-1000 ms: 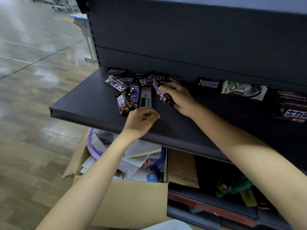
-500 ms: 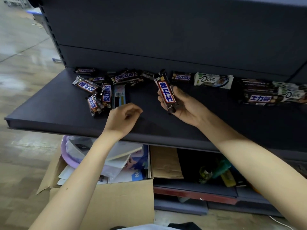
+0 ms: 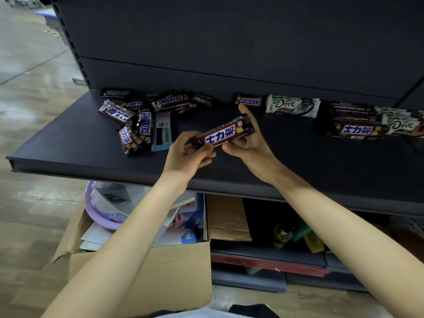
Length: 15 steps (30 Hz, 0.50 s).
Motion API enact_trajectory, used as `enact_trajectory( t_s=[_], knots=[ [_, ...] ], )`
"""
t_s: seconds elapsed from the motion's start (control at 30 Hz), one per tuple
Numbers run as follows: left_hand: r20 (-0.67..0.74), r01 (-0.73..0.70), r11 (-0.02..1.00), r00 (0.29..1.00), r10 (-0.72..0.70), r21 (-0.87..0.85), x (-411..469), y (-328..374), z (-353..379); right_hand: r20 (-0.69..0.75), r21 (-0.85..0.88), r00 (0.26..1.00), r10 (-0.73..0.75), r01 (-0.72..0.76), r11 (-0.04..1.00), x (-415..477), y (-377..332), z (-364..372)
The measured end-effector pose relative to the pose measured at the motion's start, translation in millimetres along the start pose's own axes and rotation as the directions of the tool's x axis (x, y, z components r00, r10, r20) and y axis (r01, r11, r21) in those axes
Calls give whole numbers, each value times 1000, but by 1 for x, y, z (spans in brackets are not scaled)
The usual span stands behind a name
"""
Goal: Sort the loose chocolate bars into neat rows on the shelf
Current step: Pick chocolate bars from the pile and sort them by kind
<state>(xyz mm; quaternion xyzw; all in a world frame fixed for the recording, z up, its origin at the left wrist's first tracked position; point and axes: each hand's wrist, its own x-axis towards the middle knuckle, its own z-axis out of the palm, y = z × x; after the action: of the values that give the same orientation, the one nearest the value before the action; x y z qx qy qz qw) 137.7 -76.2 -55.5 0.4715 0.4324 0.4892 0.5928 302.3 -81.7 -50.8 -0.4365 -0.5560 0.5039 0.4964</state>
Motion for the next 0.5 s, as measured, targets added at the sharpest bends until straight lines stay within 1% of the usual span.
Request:
enact_trajectory(
  t_s=[0.07, 0.13, 0.2, 0.27, 0.33, 0.43, 0.5],
  knots=[
    [9, -127, 972, 992, 127, 198, 4, 1, -6, -44, -109, 999, -11, 6, 994, -3, -7, -11],
    [50, -233, 880, 971, 234, 413, 7, 3, -12, -116, -232, 993, -26, -2, 973, -4, -15, -22],
    [104, -291, 800, 955, 279, 524, 8, 6, -15, -111, -422, 993, -45, -6, 906, -2, -24, -29],
    [141, -328, 760, 943, 303, 561, 9, 7, -14, -56, -582, 996, -75, 29, 813, -1, -30, -28],
    [163, -354, 738, 933, 320, 574, 10, 6, -12, 13, -685, 996, -86, 71, 725, 0, -34, -24],
    [184, -367, 756, 930, 319, 542, 10, 3, -6, 93, -769, 993, -73, 118, 629, 4, -33, -18],
    [185, -372, 766, 928, 325, 524, 10, 0, -3, 95, -782, 992, -82, 125, 611, 7, -30, -17]
  ],
)
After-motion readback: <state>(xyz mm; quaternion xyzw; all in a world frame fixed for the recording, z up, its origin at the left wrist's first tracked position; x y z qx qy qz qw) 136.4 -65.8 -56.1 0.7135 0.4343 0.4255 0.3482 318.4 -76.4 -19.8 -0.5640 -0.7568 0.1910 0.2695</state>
